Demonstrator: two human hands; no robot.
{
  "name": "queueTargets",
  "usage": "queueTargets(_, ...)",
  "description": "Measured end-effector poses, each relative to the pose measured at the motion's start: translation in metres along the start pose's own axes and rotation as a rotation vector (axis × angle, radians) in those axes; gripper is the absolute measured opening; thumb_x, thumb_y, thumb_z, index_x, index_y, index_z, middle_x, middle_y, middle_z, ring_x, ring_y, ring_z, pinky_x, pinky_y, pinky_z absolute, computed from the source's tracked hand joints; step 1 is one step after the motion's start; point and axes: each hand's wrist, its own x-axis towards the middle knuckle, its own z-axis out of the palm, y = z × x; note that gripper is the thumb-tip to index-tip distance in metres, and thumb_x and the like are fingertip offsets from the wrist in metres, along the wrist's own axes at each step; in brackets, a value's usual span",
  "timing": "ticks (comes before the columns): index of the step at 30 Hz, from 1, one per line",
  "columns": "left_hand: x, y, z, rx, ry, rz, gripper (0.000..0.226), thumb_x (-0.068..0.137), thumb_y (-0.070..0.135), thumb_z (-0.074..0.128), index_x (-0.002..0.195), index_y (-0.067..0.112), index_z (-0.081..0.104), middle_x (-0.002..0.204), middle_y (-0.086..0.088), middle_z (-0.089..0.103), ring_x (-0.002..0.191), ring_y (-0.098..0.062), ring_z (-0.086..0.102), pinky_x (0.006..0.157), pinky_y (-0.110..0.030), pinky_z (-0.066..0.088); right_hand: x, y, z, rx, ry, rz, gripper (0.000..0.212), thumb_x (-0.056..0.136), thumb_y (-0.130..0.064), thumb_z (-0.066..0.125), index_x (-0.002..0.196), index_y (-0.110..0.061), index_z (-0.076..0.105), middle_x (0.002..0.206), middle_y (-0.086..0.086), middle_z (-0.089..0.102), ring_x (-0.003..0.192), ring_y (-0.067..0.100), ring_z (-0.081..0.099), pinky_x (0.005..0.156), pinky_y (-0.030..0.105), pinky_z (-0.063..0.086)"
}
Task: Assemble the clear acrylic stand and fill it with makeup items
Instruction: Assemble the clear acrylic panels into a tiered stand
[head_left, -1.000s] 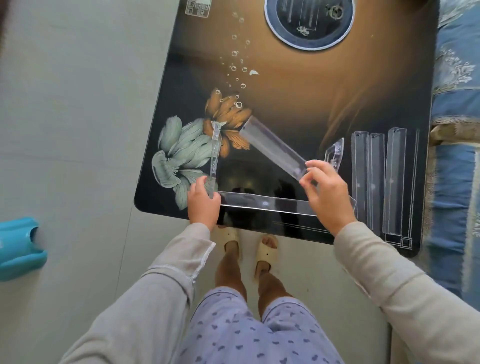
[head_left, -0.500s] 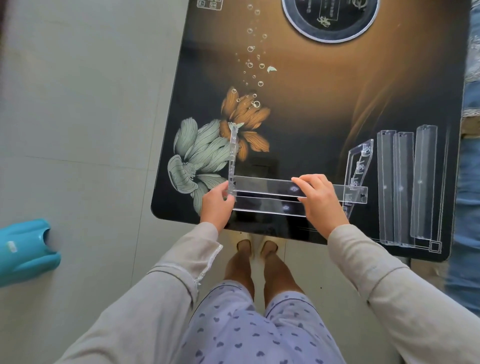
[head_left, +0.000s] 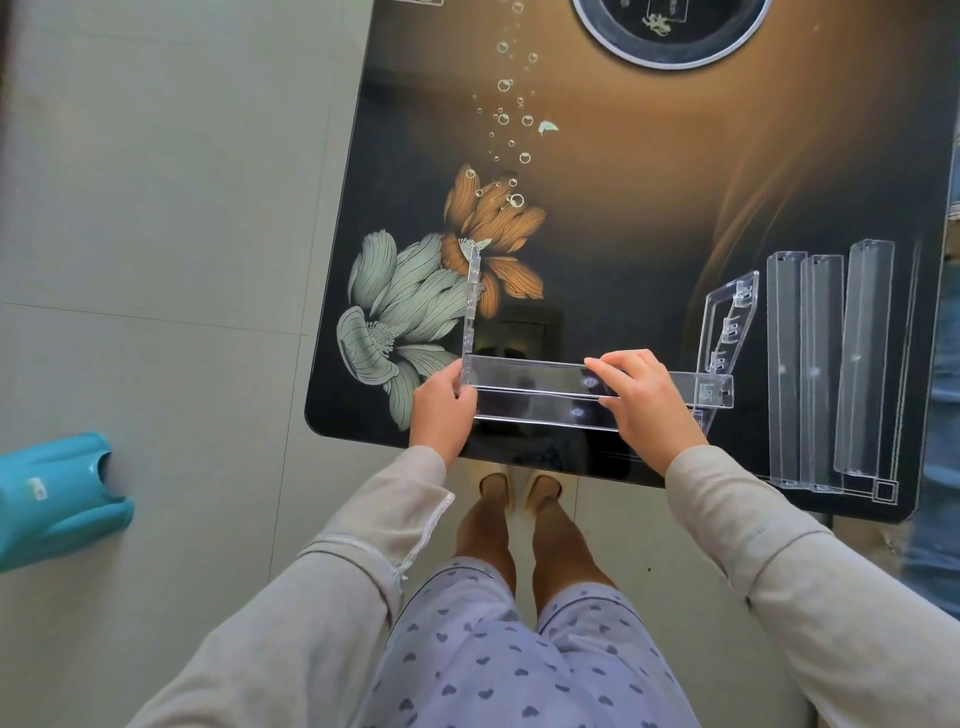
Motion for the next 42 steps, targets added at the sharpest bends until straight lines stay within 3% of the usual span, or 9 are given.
queueTargets(2, 0.001, 0.001, 0.001, 0.009, 0.017, -0.013, 0.027, 0.091, 0.013, 0.043, 0.108, 0.009, 0.064, 0.083, -0.004, 0.06, 0.071, -0.018, 0.05, 0.061, -0.016, 0.041, -0.001, 0.001, 0.002, 0.001, -0.013, -0.002, 0.048, 0.069, 0.009, 0.073, 0.115, 0.004, 0.062, 0.103, 0.019, 0.067, 0.098, 0.037, 0.06, 0.088, 0.042, 0.051)
queueTargets(5, 0.002, 0.004, 0.004, 0.029, 0.072, -0.03, 0.025, 0.091, 0.018, 0.045, 0.1, 0.009, 0.067, 0.079, -0.004, 0.061, 0.064, -0.013, 0.05, 0.046, -0.002, 0.035, 0.0, 0.002, 0.007, 0.019, -0.005, 0.02, 0.047, 0.073, 0.008, 0.07, 0.118, 0.002, 0.06, 0.107, 0.019, 0.066, 0.101, 0.035, 0.058, 0.092, 0.04, 0.05)
queueTargets(13, 0.006, 0.01, 0.014, 0.108, 0.185, -0.065, 0.024, 0.092, 0.015, 0.046, 0.083, 0.007, 0.067, 0.066, -0.004, 0.056, 0.049, -0.006, 0.039, 0.046, -0.02, 0.028, 0.004, 0.01, 0.015, 0.024, -0.007, 0.033, 0.046, 0.075, 0.008, 0.067, 0.121, 0.001, 0.059, 0.109, 0.018, 0.065, 0.104, 0.034, 0.057, 0.093, 0.038, 0.049)
queueTargets(18, 0.009, 0.012, 0.019, 0.224, 0.288, -0.064, 0.026, 0.09, 0.025, 0.053, 0.076, 0.009, 0.069, 0.062, -0.003, 0.058, 0.048, -0.008, 0.039, 0.044, -0.015, 0.022, 0.003, 0.012, 0.018, 0.024, 0.032, 0.008, 0.048, 0.068, 0.013, 0.071, 0.114, 0.004, 0.063, 0.101, 0.019, 0.067, 0.095, 0.036, 0.062, 0.085, 0.04, 0.053)
queueTargets(25, 0.018, 0.01, 0.026, 0.24, 0.361, -0.073, 0.024, 0.087, 0.024, 0.057, 0.084, 0.007, 0.074, 0.069, -0.016, 0.07, 0.064, -0.027, 0.049, 0.06, -0.03, 0.038, -0.002, 0.01, 0.02, 0.068, 0.094, 0.041, 0.046, 0.072, 0.011, 0.068, 0.117, 0.003, 0.061, 0.108, 0.019, 0.066, 0.104, 0.035, 0.06, 0.094, 0.039, 0.05)
queueTargets(29, 0.017, 0.011, 0.029, 0.249, 0.387, -0.062, 0.024, 0.087, 0.023, 0.057, 0.086, 0.005, 0.074, 0.073, -0.02, 0.071, 0.065, -0.031, 0.05, 0.062, -0.032, 0.04, -0.021, 0.015, 0.015, 0.243, 0.343, 0.28, 0.032, 0.079, -0.001, 0.065, 0.111, 0.0, 0.064, 0.107, 0.016, 0.065, 0.104, 0.029, 0.058, 0.096, 0.031, 0.043)
queueTargets(33, 0.015, 0.013, 0.029, 0.235, 0.378, -0.05, 0.025, 0.088, 0.022, 0.056, 0.089, 0.004, 0.073, 0.076, -0.021, 0.072, 0.065, -0.029, 0.05, 0.063, -0.03, 0.038, -0.039, 0.032, 0.007, 0.44, 0.674, 0.787, 0.019, 0.083, -0.007, 0.061, 0.102, -0.001, 0.061, 0.101, 0.015, 0.062, 0.094, 0.03, 0.057, 0.081, 0.02, 0.035)
queueTargets(36, 0.014, 0.014, 0.029, 0.231, 0.384, -0.03, 0.025, 0.089, 0.02, 0.056, 0.09, 0.002, 0.073, 0.078, -0.021, 0.073, 0.065, -0.027, 0.05, 0.064, -0.028, 0.037, -0.042, 0.049, 0.004, 0.683, 0.564, 1.056, 0.03, 0.088, -0.012, 0.057, 0.116, -0.003, 0.057, 0.112, 0.015, 0.063, 0.095, 0.02, 0.054, 0.084, 0.015, 0.033)
queueTargets(42, 0.014, 0.014, 0.03, 0.255, 0.367, -0.018, 0.026, 0.089, 0.02, 0.056, 0.09, 0.001, 0.073, 0.08, -0.023, 0.072, 0.079, -0.04, 0.061, 0.07, -0.034, 0.044, -0.037, 0.057, 0.004, 0.6, 0.446, 1.042, 0.026, 0.091, -0.01, 0.051, 0.109, -0.001, 0.067, 0.106, 0.016, 0.071, 0.1, 0.027, 0.062, 0.073, 0.005, 0.028)
